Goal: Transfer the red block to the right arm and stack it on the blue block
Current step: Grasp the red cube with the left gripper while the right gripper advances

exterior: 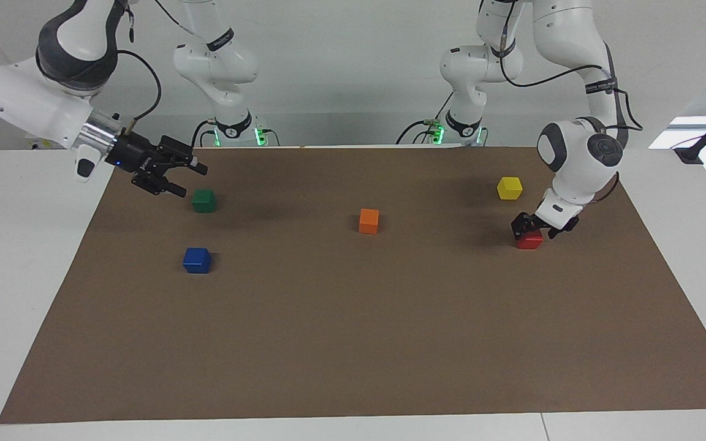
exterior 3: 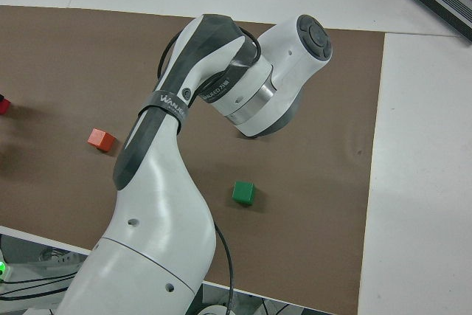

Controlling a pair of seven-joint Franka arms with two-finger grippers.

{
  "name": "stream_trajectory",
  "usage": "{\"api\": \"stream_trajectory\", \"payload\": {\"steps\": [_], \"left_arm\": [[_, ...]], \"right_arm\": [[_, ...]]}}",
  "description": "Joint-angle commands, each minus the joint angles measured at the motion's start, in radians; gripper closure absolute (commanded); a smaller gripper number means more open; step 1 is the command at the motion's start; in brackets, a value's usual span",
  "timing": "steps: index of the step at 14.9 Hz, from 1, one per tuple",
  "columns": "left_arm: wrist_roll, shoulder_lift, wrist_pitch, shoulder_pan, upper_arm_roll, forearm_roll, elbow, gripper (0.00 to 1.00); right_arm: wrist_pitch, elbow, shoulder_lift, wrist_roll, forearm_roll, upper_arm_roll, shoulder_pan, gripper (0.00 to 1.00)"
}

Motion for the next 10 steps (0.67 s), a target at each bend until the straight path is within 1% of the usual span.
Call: {"api": "stream_trajectory", "payload": {"steps": [1, 3, 5, 6, 7, 8, 9, 10], "left_arm": [[0.012, -0.001, 0.042, -0.018, 0.012, -0.006, -0.032, 0.00], [0.012, 0.000, 0.076, -0.020, 0.014, -0.006, -0.061, 0.00], [0.012, -0.001, 0.102, -0.020, 0.014, -0.006, -0.082, 0.00], [0.009, 0.000, 0.096, -0.020, 0.014, -0.008, -0.082, 0.07], [0.000, 0.000, 0.085, -0.020, 0.015, -0.008, -0.078, 0.59], [-0.008, -0.001, 0.053, -0.018, 0.015, -0.008, -0.072, 1.00], [-0.020, -0.001, 0.027, -0.018, 0.017, -0.011, -0.055, 1.00], [-0.076, 0.005, -0.028, -0.017, 0.015, -0.012, -0.006, 1.00]], "right_arm": [[-0.040, -0.066, 0.003, -0.088, 0.171, 0.010, -0.013, 0.00], [-0.080, -0.101, 0.003, -0.116, 0.263, 0.010, -0.010, 0.00], [-0.132, -0.135, 0.027, -0.175, 0.366, 0.010, -0.002, 0.00], [-0.158, -0.144, 0.045, -0.220, 0.407, 0.010, 0.001, 0.00], [-0.197, -0.147, 0.062, -0.243, 0.437, 0.012, 0.002, 0.00], [-0.243, -0.161, 0.073, -0.249, 0.490, 0.012, 0.011, 0.00], [-0.278, -0.182, 0.090, -0.264, 0.556, 0.012, 0.025, 0.00], [-0.313, -0.188, 0.113, -0.307, 0.599, 0.012, 0.041, 0.00]]}}
